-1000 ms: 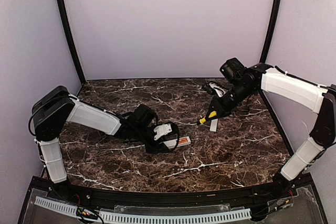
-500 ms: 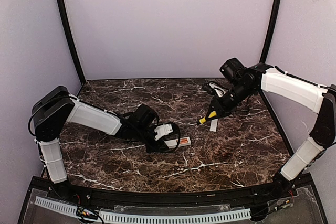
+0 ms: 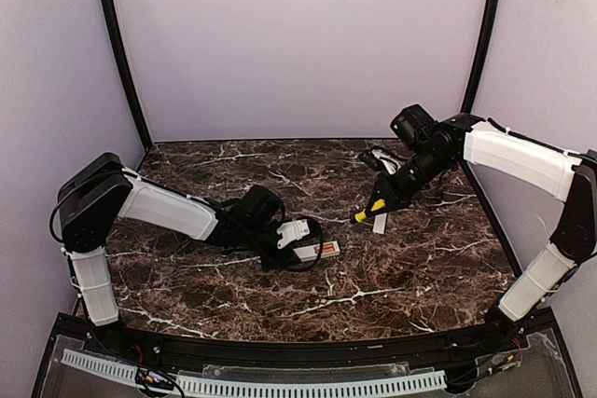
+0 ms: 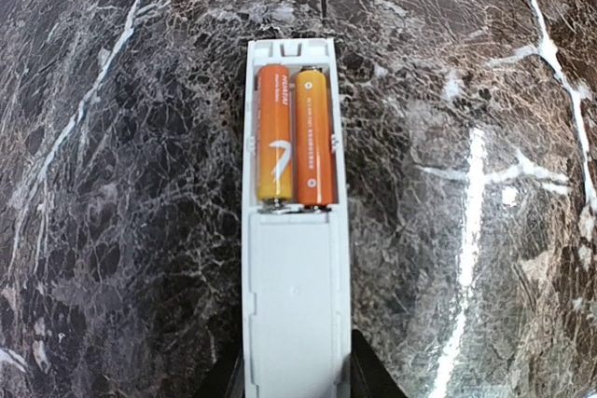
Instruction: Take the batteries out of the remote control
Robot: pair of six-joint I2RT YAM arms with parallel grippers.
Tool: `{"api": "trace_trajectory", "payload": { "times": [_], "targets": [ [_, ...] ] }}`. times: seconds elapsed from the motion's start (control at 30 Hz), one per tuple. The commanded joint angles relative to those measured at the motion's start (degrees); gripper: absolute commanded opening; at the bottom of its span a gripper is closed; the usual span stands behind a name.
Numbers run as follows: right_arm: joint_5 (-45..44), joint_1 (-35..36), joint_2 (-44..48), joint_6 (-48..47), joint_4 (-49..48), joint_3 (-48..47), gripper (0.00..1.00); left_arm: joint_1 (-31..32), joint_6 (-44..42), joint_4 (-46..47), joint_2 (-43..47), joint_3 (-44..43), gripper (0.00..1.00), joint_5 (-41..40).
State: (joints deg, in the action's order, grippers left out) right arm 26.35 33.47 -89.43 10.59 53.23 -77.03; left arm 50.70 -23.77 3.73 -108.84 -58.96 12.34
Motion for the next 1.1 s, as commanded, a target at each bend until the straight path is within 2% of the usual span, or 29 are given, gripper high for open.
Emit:
{"api": "trace_trajectory", "payload": {
  "times": [0.0, 0.33, 0.77, 1.07],
  "targets": [
    [-0.17, -0.25, 1.06, 0.35, 1.43, -0.84, 0.0, 0.28, 0.03, -3.03, 1.98, -2.87, 0.0, -3.0],
    [-3.73, -0.25, 1.45, 1.0, 3.53, -2.14, 0.0, 0.36, 1.97, -8.22, 3.22, -6.6, 0.0, -3.89],
    [-8.41, 1.07, 4.16, 3.55, 0.49, -1.44, 0.0, 0.62, -0.96, -4.0, 6.09, -3.67, 0.0, -2.14],
    [-7.72, 2.43, 2.85, 4.66, -1.82, -1.41, 0.0, 0.89, -1.25, -3.96, 6.44, -3.49, 0.0, -1.0]
  ]
}}
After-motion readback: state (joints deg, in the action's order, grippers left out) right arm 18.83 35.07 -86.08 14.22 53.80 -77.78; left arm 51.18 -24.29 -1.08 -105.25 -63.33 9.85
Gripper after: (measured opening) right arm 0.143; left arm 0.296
